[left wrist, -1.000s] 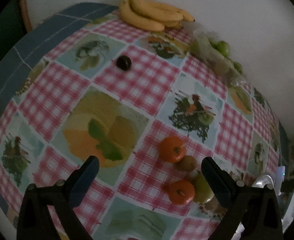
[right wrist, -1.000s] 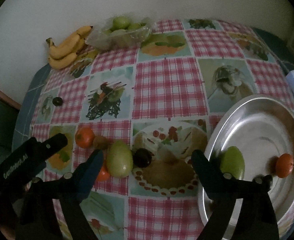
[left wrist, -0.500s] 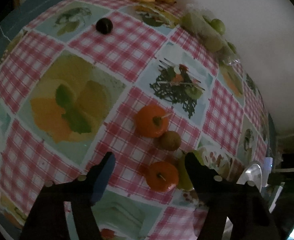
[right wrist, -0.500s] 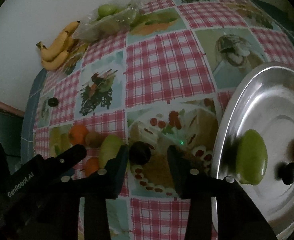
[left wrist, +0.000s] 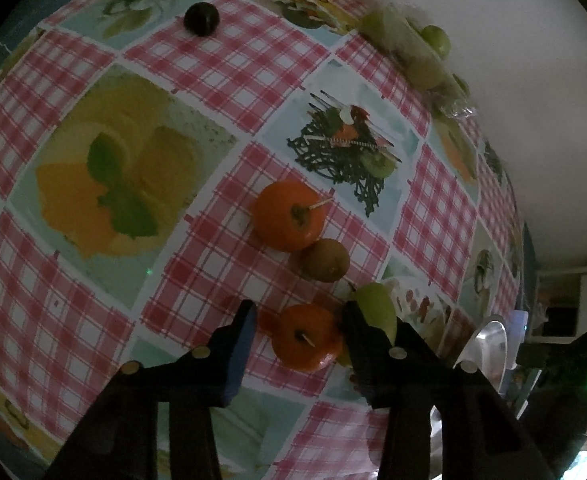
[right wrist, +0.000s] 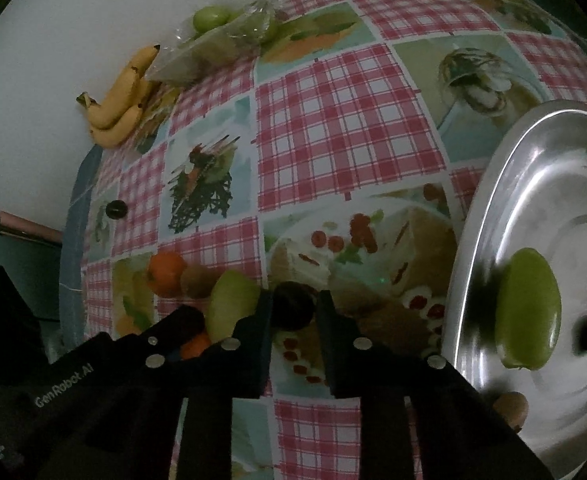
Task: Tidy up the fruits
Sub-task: 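Grasp a red tomato with the left tool while the right tool grasps a dark plum, then carry the red tomato and dark plum over the steel bowl with both tools, then open the left tool to drop the tomato while the right tool releases the plum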
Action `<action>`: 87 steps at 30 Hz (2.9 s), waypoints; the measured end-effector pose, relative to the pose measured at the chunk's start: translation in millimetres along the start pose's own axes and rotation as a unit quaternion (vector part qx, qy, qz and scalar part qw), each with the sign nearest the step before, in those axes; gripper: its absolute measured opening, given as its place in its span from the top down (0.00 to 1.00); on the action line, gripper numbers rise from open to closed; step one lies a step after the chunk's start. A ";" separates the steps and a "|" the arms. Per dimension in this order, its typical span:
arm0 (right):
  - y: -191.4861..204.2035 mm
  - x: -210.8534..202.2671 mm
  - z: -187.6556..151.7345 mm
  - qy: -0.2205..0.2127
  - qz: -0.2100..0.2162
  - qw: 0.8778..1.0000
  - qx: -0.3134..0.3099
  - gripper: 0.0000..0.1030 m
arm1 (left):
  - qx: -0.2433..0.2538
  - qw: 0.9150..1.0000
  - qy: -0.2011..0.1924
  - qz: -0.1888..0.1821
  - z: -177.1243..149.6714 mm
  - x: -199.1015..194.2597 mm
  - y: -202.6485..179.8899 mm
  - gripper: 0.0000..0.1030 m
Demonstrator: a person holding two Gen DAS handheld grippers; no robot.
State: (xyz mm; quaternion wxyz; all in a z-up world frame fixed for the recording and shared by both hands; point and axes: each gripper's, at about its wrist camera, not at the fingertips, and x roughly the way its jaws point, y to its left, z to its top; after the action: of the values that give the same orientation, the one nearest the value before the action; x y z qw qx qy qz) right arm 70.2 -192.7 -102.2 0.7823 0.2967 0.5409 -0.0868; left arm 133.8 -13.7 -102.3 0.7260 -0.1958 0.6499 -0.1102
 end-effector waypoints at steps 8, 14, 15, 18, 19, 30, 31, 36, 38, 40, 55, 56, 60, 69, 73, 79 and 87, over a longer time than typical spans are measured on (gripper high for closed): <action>0.0 1.8 0.0 -0.001 0.004 1.000 0.004 0.80 | 0.008 1.000 -0.001 -0.001 -0.6 -0.3 -3.0 0.64; -0.9 -0.5 -0.1 -0.002 0.005 1.000 0.004 0.81 | 0.014 1.000 -0.014 -0.005 1.3 -7.5 -4.3 0.64; -0.9 -2.2 0.0 -0.004 0.004 1.000 0.003 0.81 | 0.016 1.000 -0.017 -0.006 1.6 -9.4 -5.2 0.64; -0.2 -6.9 0.3 -0.010 0.003 1.000 0.001 0.81 | 0.018 0.999 -0.027 -0.007 2.0 -15.5 -5.6 0.64; -0.5 -8.9 0.4 -0.012 0.005 1.000 0.001 0.81 | 0.019 0.999 -0.032 -0.005 2.6 -19.1 -5.5 0.64; 5.0 -51.3 4.3 -0.056 0.008 0.998 -0.006 0.81 | 0.058 0.991 -0.113 0.033 4.0 -58.7 -18.5 0.64; 5.7 -56.2 4.3 -0.061 0.005 0.998 -0.006 0.81 | 0.063 0.990 -0.121 0.042 3.9 -61.7 -20.2 0.64; 4.7 -78.0 3.7 -0.082 -0.012 0.997 -0.009 0.81 | 0.074 0.986 -0.139 0.060 4.1 -67.5 -24.2 0.64; 1.1 -83.1 3.3 -0.086 -0.013 0.996 -0.008 0.81 | 0.076 0.985 -0.140 0.063 3.3 -67.5 -25.5 0.64; -4.7 -86.3 3.3 -0.087 -0.017 0.996 -0.001 0.81 | 0.081 0.984 -0.142 0.070 2.0 -67.8 -27.8 0.64; -75.6 -108.9 10.7 -0.102 -0.053 0.990 0.080 0.81 | 0.141 0.979 -0.125 0.077 -23.4 -51.9 -65.8 0.64; -81.8 -110.7 10.8 -0.103 -0.052 0.989 0.088 0.81 | 0.147 0.979 -0.123 0.077 -26.0 -49.8 -69.6 0.64; -104.1 -116.2 10.0 -0.106 -0.049 0.986 0.117 0.81 | 0.177 0.975 -0.111 0.070 -38.6 -41.3 -88.0 0.64; -141.8 -133.2 6.1 -0.123 -0.051 0.978 0.161 0.81 | 0.271 0.960 -0.064 0.044 -82.5 -17.1 -137.5 0.64; -156.4 -139.6 3.1 -0.127 -0.050 0.975 0.176 0.81 | 0.323 0.945 -0.043 0.031 -111.6 -6.0 -163.4 0.64; -167.2 -139.2 0.8 -0.120 -0.052 0.974 0.183 0.80 | 0.376 0.927 -0.001 0.020 -147.9 18.0 -186.4 0.64; -166.6 -127.7 1.2 -0.103 -0.042 0.977 0.180 0.80 | 0.386 0.922 -0.001 0.014 -156.7 31.9 -193.3 0.64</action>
State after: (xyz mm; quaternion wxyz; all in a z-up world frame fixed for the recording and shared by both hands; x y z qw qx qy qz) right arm -56.0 -351.8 -49.0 0.7635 0.3990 0.4449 -0.2450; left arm 1.7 -222.8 -60.7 0.7478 0.1090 0.5586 -0.3419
